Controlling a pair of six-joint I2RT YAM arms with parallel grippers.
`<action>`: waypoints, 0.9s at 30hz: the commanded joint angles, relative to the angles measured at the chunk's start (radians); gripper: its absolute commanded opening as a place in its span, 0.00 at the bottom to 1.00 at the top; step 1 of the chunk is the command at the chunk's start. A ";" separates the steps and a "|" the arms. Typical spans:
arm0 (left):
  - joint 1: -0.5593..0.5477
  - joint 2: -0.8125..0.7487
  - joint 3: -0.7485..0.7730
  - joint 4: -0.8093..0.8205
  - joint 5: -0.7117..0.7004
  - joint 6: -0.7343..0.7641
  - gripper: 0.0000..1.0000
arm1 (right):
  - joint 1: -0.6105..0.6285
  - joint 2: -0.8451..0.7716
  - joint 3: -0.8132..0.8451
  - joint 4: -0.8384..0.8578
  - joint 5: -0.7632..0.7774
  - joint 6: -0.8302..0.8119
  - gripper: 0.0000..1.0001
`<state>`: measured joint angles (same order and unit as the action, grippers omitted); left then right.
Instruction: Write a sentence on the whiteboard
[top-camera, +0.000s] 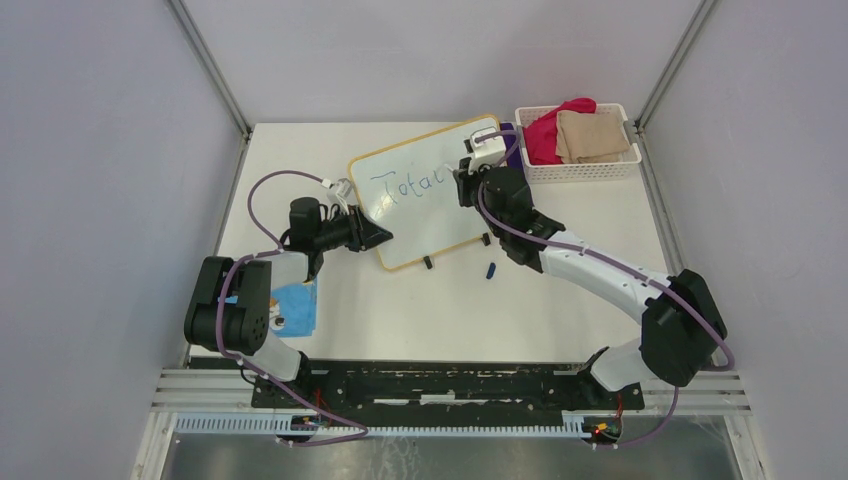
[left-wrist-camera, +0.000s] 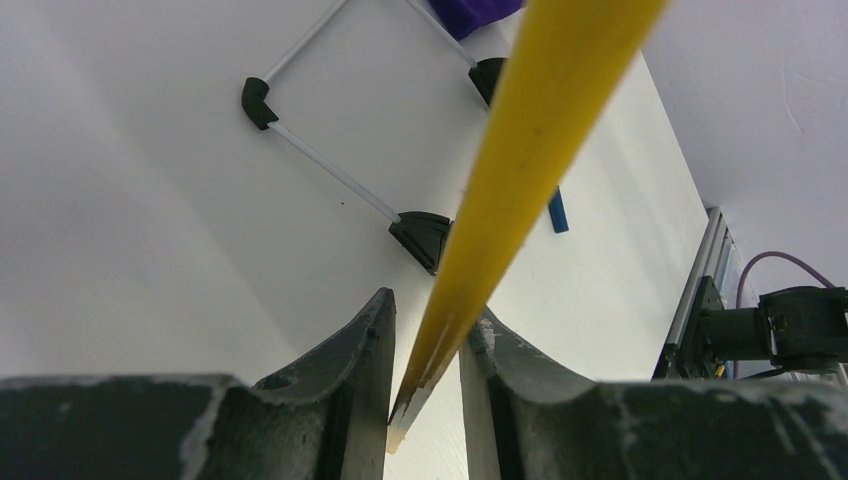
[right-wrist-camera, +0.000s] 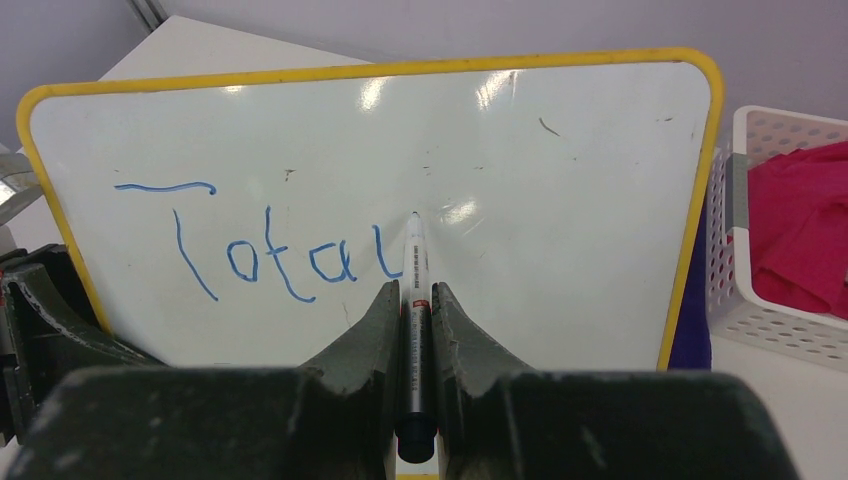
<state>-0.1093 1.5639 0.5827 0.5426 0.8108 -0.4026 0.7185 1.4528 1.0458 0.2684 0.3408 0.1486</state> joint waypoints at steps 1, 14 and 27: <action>-0.004 -0.025 0.028 -0.001 -0.027 0.062 0.36 | -0.011 0.011 0.047 0.024 0.001 -0.007 0.00; -0.006 -0.028 0.028 -0.003 -0.030 0.064 0.36 | -0.022 0.039 0.037 0.017 -0.040 -0.003 0.00; -0.009 -0.033 0.029 -0.006 -0.031 0.065 0.36 | -0.021 0.004 -0.064 0.019 -0.057 0.024 0.00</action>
<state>-0.1139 1.5620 0.5831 0.5316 0.8021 -0.3935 0.6983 1.4841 1.0134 0.2756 0.3042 0.1558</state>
